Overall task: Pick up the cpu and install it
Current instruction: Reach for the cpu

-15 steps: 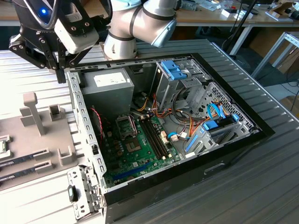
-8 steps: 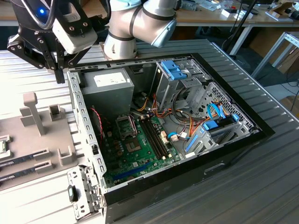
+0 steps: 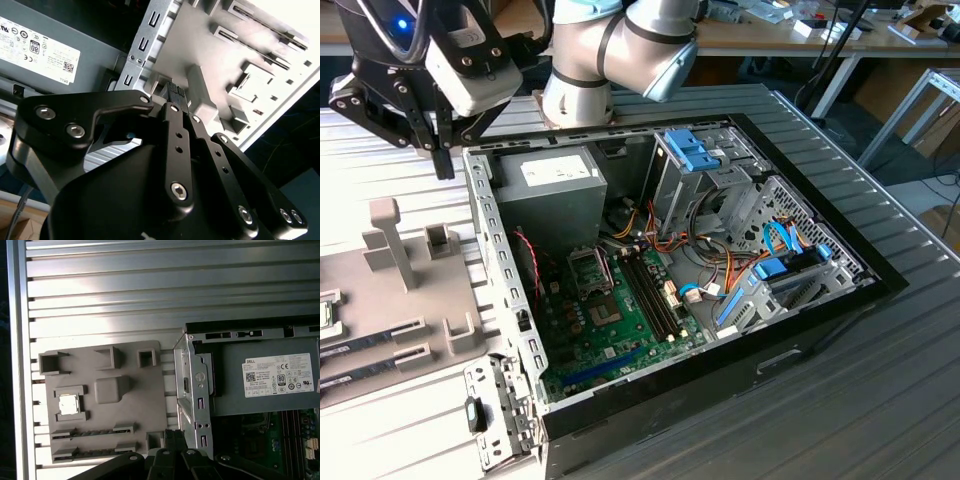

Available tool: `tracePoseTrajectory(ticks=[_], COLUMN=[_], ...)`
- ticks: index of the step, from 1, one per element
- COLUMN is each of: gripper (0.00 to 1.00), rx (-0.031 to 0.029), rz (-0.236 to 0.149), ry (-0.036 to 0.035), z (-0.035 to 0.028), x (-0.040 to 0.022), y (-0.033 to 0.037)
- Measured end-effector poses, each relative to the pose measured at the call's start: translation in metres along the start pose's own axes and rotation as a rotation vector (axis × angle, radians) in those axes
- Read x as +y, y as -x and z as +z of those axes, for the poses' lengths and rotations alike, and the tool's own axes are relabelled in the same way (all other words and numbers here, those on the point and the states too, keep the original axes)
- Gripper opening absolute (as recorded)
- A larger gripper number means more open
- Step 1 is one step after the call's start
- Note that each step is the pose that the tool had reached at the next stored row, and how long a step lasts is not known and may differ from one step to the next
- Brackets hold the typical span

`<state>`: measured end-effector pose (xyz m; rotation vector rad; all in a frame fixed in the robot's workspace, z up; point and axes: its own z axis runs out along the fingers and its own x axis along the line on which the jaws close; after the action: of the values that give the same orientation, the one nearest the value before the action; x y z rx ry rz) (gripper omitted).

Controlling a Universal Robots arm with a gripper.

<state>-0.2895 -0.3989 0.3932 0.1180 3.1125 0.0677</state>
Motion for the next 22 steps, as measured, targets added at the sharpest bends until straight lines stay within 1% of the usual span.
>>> tracePoseTrajectory(ticks=[22], gripper=[0.11], rx=[0.0], rz=[0.0], ry=[-0.0001], z=[-0.0002], x=[-0.0007], y=[-0.0086])
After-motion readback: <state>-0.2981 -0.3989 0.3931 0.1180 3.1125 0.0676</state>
